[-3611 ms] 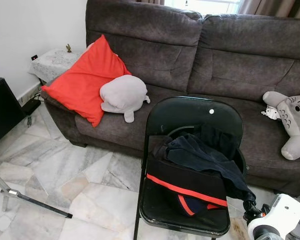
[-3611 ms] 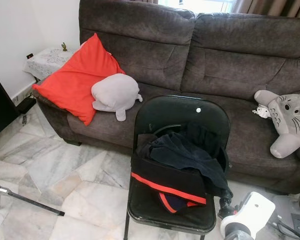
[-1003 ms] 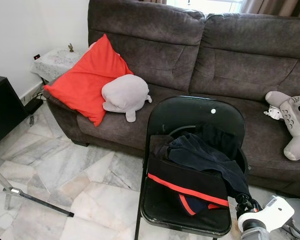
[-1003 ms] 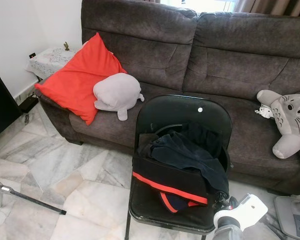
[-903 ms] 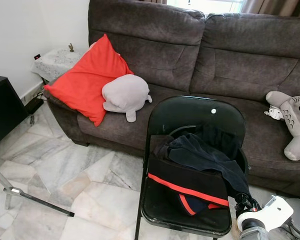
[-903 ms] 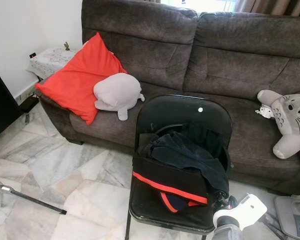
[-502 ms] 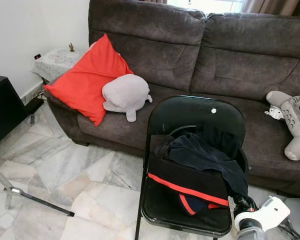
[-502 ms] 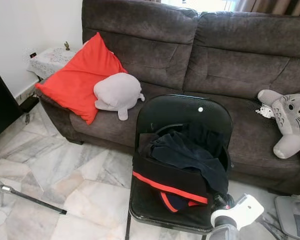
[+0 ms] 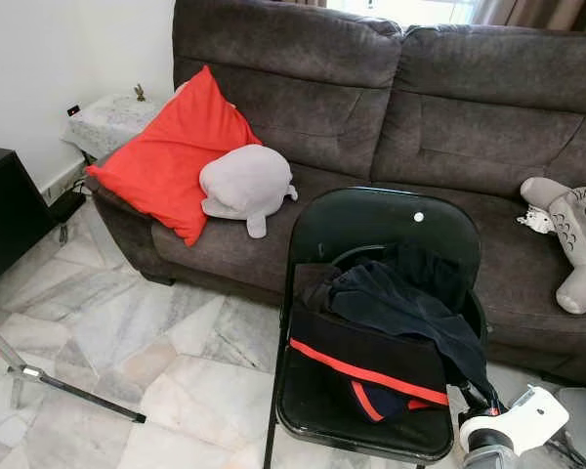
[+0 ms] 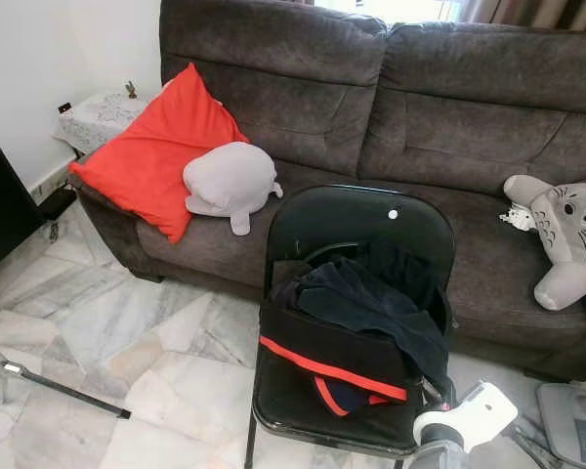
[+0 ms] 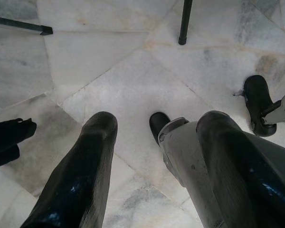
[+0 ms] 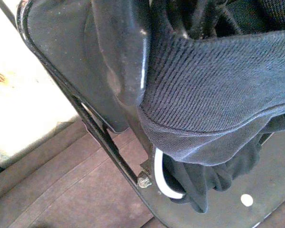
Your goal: Hang hanger
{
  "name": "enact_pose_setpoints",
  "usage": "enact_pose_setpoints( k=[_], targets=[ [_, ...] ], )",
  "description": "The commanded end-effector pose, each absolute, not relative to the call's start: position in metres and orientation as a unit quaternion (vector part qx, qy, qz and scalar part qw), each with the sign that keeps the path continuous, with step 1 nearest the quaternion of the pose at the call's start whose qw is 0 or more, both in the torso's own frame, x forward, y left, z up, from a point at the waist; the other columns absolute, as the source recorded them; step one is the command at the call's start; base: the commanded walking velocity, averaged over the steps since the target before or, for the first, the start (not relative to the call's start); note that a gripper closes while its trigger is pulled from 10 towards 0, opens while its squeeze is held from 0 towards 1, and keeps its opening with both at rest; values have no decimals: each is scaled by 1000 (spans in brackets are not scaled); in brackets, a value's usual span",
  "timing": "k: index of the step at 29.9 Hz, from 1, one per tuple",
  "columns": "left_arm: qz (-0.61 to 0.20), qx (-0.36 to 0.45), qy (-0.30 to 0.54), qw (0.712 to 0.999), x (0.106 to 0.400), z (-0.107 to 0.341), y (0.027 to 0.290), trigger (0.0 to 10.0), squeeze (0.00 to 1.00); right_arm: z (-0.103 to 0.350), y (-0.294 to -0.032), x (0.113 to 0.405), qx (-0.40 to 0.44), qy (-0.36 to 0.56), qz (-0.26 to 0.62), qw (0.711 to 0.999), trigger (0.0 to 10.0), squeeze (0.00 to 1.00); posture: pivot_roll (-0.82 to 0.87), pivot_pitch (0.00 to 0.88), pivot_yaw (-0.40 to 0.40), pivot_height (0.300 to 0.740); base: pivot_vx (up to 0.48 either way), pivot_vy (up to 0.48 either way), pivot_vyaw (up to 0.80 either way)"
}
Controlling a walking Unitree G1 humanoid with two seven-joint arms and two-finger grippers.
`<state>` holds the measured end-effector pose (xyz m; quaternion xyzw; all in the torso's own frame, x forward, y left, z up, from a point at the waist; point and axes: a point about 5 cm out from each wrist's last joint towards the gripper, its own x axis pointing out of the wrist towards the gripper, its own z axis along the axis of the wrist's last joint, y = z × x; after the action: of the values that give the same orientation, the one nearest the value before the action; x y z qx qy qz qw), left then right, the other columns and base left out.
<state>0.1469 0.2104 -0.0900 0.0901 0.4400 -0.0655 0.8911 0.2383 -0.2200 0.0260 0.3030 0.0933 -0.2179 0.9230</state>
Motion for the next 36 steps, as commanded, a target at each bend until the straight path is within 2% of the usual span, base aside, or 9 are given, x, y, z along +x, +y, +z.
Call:
enact_pose_setpoints(
  k=[1, 9, 16, 18, 24, 36],
  targets=[
    [-67, 93, 446, 888, 143, -91, 212, 10000, 0, 25, -219, 239, 303, 93, -228, 921, 0, 0, -22, 63, 4, 740, 0, 0, 0],
    [-69, 92, 444, 889, 145, -91, 210, 10000, 0, 37, -229, 243, 283, 69, -257, 921, 0, 0, -22, 57, 4, 740, 0, 0, 0],
    [-74, 92, 436, 892, 150, -89, 208, 10000, 0, 87, -242, 263, 213, -20, -265, 940, 0, 0, -27, 41, 9, 740, 0, 0, 0],
    [-75, 93, 434, 893, 151, -88, 209, 10000, 0, 109, -241, 274, 185, -56, -247, 950, 0, 0, -27, 38, 8, 740, 0, 0, 0],
    [-76, 93, 432, 894, 155, -87, 208, 10000, 0, 134, -229, 285, 145, -90, -203, 964, 0, 0, -32, 33, 10, 740, 0, 0, 0],
    [-84, 87, 422, 898, 160, -86, 201, 10000, 0, 167, -225, 296, 95, -132, -174, 971, 0, 0, -42, 37, 12, 740, 0, 0, 0]
  ],
)
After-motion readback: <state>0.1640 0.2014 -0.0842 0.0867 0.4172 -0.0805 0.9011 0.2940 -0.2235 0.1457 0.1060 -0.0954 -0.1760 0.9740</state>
